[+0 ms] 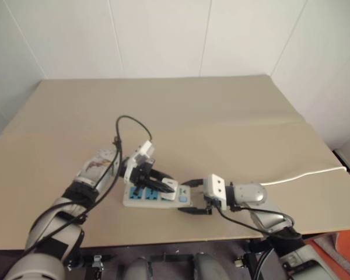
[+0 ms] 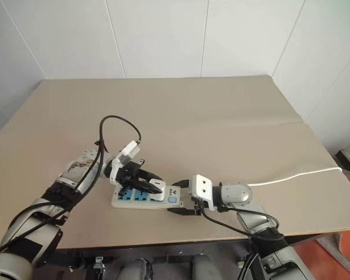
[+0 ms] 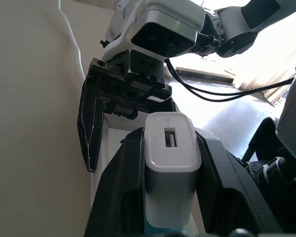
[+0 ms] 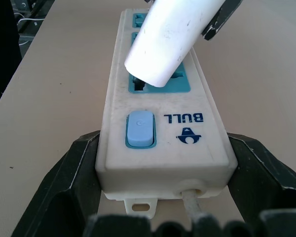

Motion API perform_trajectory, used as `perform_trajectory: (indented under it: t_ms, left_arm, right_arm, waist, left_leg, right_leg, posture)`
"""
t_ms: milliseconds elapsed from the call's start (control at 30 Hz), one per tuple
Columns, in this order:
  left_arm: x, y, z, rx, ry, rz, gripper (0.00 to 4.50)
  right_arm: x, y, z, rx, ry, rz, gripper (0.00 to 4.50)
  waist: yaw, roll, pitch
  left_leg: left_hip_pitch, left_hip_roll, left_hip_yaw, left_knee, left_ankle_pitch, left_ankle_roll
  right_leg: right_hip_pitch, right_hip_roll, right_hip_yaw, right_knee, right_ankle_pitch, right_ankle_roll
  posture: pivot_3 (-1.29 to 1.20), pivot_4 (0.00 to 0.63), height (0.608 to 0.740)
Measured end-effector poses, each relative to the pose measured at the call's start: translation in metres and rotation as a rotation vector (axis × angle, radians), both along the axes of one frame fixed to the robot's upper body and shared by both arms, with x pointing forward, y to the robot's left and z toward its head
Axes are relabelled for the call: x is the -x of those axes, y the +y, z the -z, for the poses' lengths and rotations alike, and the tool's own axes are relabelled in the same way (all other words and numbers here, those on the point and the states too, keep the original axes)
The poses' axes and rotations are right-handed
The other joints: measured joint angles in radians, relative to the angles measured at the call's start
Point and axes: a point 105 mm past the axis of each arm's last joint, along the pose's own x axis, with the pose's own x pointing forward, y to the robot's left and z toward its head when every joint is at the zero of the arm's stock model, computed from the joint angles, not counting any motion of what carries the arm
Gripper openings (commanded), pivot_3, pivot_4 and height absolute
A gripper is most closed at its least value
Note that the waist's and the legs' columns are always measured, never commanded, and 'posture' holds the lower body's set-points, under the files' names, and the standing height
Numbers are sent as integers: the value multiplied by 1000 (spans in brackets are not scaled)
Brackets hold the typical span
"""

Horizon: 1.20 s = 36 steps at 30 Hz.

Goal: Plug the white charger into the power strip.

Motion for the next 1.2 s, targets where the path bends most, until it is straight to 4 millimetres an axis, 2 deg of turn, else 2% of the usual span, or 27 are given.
perform_trajectory:
  t_ms: [233, 533, 767, 867, 933, 1067, 1200]
  left_arm:
    - [4, 2, 4, 86, -162, 11, 1021]
    - [8, 7, 11, 186, -261, -31, 1021]
    - [8, 7, 21, 156, -352, -26, 1021]
    - [5, 5, 24, 131, -372, -19, 1021]
    - [4, 3, 27, 113, -385, -15, 1021]
    - [1, 2, 30, 109, -386, -29, 1021]
    - [1, 2, 32, 106, -369, -34, 1021]
  right_arm:
    - [-1, -2, 0, -2, -4, 7, 3399]
    - [-3, -4, 0, -6, -12, 14, 3399]
    - [-5, -4, 1, -6, -16, 20, 3399]
    - [-6, -5, 3, 2, -13, 33, 3399]
    - [-7, -6, 6, 12, -11, 43, 3399]
    - [-8, -7, 9, 22, -11, 59, 3399]
    - [-8, -7, 9, 27, -11, 60, 3399]
  waist:
    - [7, 0, -2]
    - [17, 0, -3]
    - [17, 1, -5]
    - [18, 2, -9]
    - [18, 4, -10]
    - [19, 5, -12]
    - [18, 6, -16]
  left_leg:
    - [2, 0, 0, 0, 0, 0]
    - [3, 0, 0, 0, 0, 0]
    - [4, 0, 0, 0, 0, 0]
    - [11, 0, -1, 0, 0, 0]
    - [19, 0, -2, -2, 0, 0]
    - [30, -3, -2, -9, -2, -3]
    - [32, -6, -2, -16, 0, 0]
  right_leg:
    - [2, 0, 0, 0, 0, -1]
    - [2, 1, 1, -1, 1, -2]
    - [3, 1, 2, -1, 1, -2]
    - [10, 1, 2, -2, 2, -2]
    - [19, 2, 2, -8, -2, -8]
    - [24, 1, 9, -12, -3, -9]
    - [25, 4, 18, -15, -2, -9]
  posture:
    - [0, 150, 740]
    - [0, 150, 740]
    - [0, 150, 740]
    - [0, 150, 740]
    - [0, 150, 740]
    - [0, 150, 740]
    - [0, 150, 740]
